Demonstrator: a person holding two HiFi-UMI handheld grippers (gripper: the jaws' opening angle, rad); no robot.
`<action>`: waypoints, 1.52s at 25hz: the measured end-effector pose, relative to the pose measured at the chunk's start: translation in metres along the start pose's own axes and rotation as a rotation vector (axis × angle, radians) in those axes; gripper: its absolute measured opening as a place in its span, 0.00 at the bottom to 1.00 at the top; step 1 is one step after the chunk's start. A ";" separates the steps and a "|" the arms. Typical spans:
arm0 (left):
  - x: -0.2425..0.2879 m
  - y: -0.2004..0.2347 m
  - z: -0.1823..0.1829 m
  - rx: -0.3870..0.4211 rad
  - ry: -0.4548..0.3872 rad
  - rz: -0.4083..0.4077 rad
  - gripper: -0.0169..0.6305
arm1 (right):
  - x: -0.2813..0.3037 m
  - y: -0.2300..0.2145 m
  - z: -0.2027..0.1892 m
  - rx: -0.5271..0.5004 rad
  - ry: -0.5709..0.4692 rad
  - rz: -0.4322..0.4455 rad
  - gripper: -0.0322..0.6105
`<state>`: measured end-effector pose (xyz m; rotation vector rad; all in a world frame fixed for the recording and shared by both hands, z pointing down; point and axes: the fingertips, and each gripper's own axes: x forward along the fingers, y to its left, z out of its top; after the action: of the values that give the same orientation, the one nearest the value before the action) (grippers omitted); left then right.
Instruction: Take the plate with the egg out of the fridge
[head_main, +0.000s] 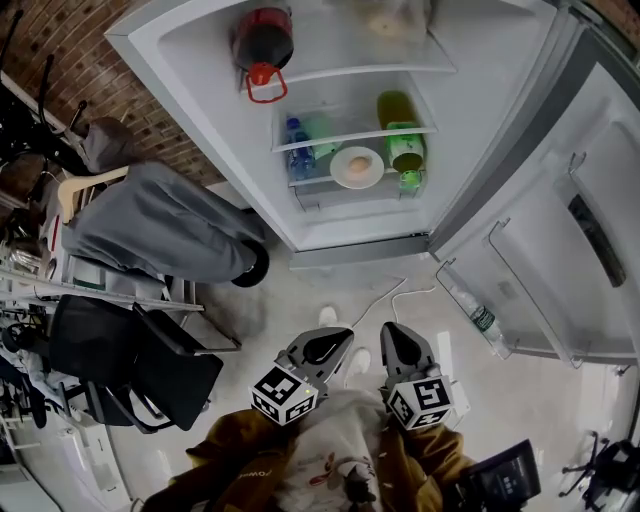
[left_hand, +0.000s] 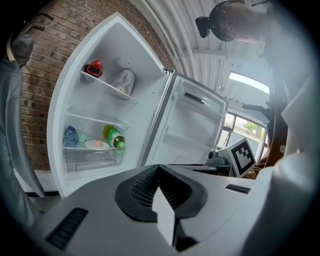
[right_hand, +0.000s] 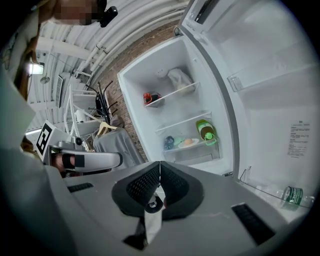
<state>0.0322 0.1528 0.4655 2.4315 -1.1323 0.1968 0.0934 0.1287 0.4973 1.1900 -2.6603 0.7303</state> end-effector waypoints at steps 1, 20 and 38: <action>0.003 0.004 0.001 -0.005 0.003 -0.004 0.04 | 0.003 -0.002 0.001 0.003 0.002 -0.006 0.06; 0.079 0.140 0.030 -0.324 0.014 -0.091 0.04 | 0.125 -0.036 0.050 0.012 0.002 -0.121 0.06; 0.118 0.175 0.052 -0.409 0.049 -0.271 0.04 | 0.185 -0.062 0.056 0.010 0.011 -0.219 0.06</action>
<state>-0.0260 -0.0512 0.5145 2.1662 -0.7255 -0.0567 0.0172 -0.0559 0.5294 1.4456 -2.4675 0.7112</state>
